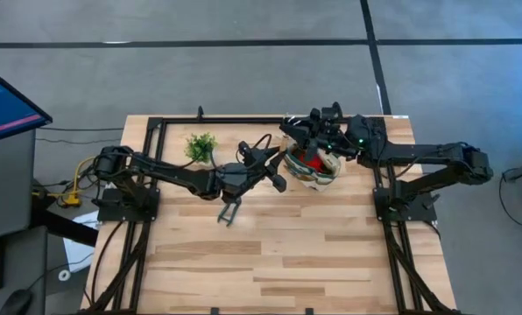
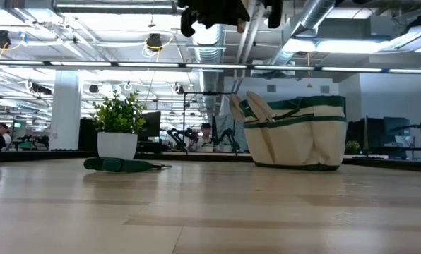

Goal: Pick & Place Garden tools in Gardening bag
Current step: Put the hand rake into the side pocket of the gardening bag

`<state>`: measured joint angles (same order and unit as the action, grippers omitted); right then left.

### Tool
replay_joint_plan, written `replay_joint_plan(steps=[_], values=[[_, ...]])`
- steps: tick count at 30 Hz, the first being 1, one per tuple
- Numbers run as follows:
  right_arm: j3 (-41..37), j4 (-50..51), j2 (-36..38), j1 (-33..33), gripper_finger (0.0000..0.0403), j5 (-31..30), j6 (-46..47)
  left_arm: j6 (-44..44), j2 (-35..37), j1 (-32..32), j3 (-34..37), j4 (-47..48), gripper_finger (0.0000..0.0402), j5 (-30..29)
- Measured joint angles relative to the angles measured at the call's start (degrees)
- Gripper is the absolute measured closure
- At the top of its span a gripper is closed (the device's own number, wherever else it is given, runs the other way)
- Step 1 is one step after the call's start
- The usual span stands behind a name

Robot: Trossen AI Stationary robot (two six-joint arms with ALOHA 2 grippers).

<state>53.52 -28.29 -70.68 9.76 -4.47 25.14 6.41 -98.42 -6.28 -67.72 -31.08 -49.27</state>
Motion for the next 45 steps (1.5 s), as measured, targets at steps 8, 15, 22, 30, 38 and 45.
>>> replay_joint_plan(steps=[8,15,22,30,38,45], values=[[0.4,-0.6,-1.9,0.1,0.0347,-0.4,0.9,0.0,0.1,-0.1,0.0,1.1,0.0341,-0.4],[0.4,0.6,0.1,0.0,0.0392,-1.4,-2.7,-0.2,0.2,-0.2,-0.3,0.9,0.0341,0.4],[0.4,5.1,2.4,0.0,0.0397,-1.4,-3.4,-0.3,0.3,-0.1,-0.2,1.1,0.0328,1.6],[0.7,4.7,2.7,0.0,0.0400,-0.4,-3.9,0.4,0.1,0.0,0.1,0.8,0.0317,3.7],[0.6,5.7,3.6,0.3,0.0401,0.1,-5.4,4.4,0.4,-0.1,0.1,0.4,0.0316,4.3],[0.6,10.3,7.7,1.8,0.0402,0.2,-6.9,4.7,2.5,-0.1,0.0,0.0,0.0316,5.6]])
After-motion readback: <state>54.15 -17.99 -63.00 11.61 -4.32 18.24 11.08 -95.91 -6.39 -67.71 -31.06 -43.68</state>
